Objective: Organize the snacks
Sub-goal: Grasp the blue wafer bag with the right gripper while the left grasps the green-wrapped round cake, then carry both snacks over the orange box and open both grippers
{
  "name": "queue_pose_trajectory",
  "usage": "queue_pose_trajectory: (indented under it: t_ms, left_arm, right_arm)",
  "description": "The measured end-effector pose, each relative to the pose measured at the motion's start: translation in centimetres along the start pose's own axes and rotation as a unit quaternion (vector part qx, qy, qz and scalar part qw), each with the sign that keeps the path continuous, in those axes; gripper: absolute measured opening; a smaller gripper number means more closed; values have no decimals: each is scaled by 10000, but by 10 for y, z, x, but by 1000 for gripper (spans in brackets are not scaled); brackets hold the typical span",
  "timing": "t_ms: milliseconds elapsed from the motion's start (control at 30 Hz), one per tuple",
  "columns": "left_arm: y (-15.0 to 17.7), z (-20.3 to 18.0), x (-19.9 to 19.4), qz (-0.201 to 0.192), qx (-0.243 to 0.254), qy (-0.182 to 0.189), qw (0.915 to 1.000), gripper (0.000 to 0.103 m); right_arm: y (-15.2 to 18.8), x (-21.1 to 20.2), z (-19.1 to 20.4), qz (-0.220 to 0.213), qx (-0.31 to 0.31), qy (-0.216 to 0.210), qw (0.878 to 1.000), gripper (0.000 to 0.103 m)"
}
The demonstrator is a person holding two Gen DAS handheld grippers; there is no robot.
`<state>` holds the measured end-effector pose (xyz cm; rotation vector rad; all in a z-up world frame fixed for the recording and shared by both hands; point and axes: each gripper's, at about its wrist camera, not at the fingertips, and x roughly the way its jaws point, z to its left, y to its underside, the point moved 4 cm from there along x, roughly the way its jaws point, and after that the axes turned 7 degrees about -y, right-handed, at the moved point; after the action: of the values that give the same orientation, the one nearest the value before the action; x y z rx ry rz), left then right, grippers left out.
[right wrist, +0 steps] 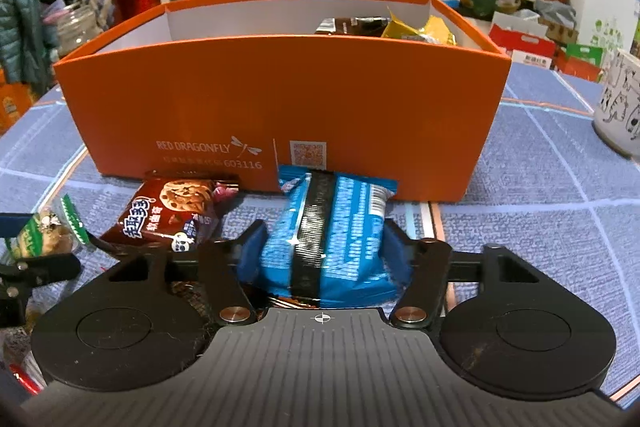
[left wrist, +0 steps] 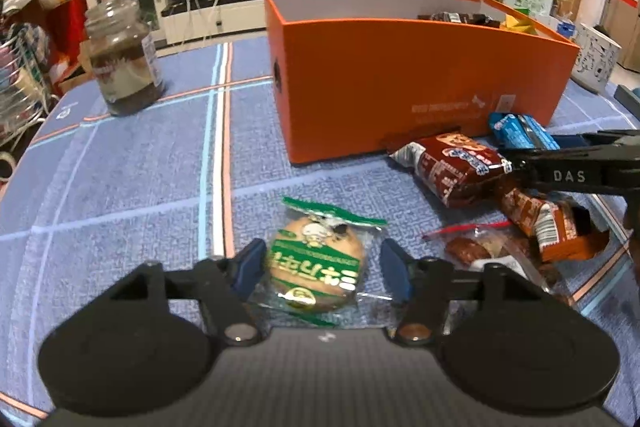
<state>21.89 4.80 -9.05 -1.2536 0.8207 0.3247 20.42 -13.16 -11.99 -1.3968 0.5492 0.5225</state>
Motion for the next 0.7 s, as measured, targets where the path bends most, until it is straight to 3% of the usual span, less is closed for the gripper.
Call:
queue_pose_trajectory:
  t_ms: [267,700]
  left_arm:
    - [2,1,-3,3,-23,-76,10000,49]
    - [2,0,-3,-8,-77,-4,10000,49]
  right_arm:
    - [2,-6,-5,17,5,-166,9999,43]
    - [-1,-7,-8,94,-36,-223,9997,42]
